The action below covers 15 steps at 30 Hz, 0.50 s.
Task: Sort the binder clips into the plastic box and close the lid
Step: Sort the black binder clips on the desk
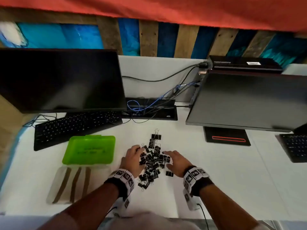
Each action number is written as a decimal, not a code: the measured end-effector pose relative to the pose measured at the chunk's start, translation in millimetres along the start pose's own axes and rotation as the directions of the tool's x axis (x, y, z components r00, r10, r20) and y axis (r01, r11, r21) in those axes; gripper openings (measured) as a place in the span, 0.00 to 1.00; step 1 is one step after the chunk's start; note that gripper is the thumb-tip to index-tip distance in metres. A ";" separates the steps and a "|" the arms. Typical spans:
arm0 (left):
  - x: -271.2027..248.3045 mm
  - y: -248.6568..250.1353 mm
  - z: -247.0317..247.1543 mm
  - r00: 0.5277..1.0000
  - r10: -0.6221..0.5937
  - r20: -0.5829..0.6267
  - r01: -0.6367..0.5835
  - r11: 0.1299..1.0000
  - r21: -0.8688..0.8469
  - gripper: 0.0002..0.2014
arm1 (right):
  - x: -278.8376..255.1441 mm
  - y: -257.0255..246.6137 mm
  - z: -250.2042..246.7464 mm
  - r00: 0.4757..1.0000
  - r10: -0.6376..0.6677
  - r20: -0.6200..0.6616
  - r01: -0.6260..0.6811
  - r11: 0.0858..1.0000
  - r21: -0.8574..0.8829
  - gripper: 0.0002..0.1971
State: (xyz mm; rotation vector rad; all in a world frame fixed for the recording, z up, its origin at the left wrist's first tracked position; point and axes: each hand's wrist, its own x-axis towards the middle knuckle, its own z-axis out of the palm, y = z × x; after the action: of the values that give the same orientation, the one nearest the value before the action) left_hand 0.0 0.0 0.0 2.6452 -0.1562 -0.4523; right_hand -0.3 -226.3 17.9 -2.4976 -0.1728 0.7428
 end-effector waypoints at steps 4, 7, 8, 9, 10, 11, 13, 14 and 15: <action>10.0 -2.6 2.6 0.997 -0.069 0.022 0.067 0.995 0.074 0.29 | 16.0 -6.3 4.0 0.998 -0.014 0.065 0.025 0.984 -0.176 0.26; 16.3 -7.5 2.1 0.999 0.045 0.005 -0.046 0.999 0.029 0.22 | 28.2 -1.5 7.4 0.999 -0.016 0.042 0.022 0.987 -0.156 0.17; 19.8 -10.0 0.0 0.998 0.054 -0.036 -0.055 0.998 -0.005 0.21 | 31.1 -0.1 6.9 0.999 -0.025 0.020 0.027 0.989 -0.145 0.14; 24.0 -12.8 -2.0 0.997 0.040 -0.070 -0.041 0.999 -0.017 0.20 | 33.3 2.0 5.6 1.000 -0.027 -0.009 0.026 0.993 -0.117 0.11; 28.6 -15.9 -3.7 0.996 0.002 -0.090 -0.005 1.000 -0.031 0.19 | 35.6 4.1 3.5 0.999 -0.026 -0.043 0.022 0.996 -0.089 0.10; 33.1 -18.2 -6.7 0.995 -0.050 -0.087 0.045 0.997 -0.060 0.18 | 37.8 6.0 0.0 0.997 -0.022 -0.075 0.018 0.998 -0.055 0.09; 42.0 -20.8 -11.2 0.992 -0.100 -0.070 0.089 0.985 -0.146 0.12 | 44.0 9.6 -8.7 0.994 -0.010 -0.109 0.009 1.000 -0.003 0.09; 46.3 -20.5 -12.7 0.993 -0.090 -0.081 0.074 0.981 -0.182 0.09 | 47.7 10.0 -13.7 0.994 -0.003 -0.105 0.002 1.000 -0.005 0.09; 50.1 -18.8 -14.3 0.993 -0.069 -0.095 0.048 0.977 -0.209 0.07 | 51.9 9.6 -18.3 0.996 0.011 -0.087 -0.013 0.999 -0.030 0.09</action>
State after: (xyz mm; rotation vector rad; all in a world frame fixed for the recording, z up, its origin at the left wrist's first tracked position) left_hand 52.6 13.5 -10.8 2.4668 0.0014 -0.3318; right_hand 53.0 -229.1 1.5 -2.5568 -0.1394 0.6394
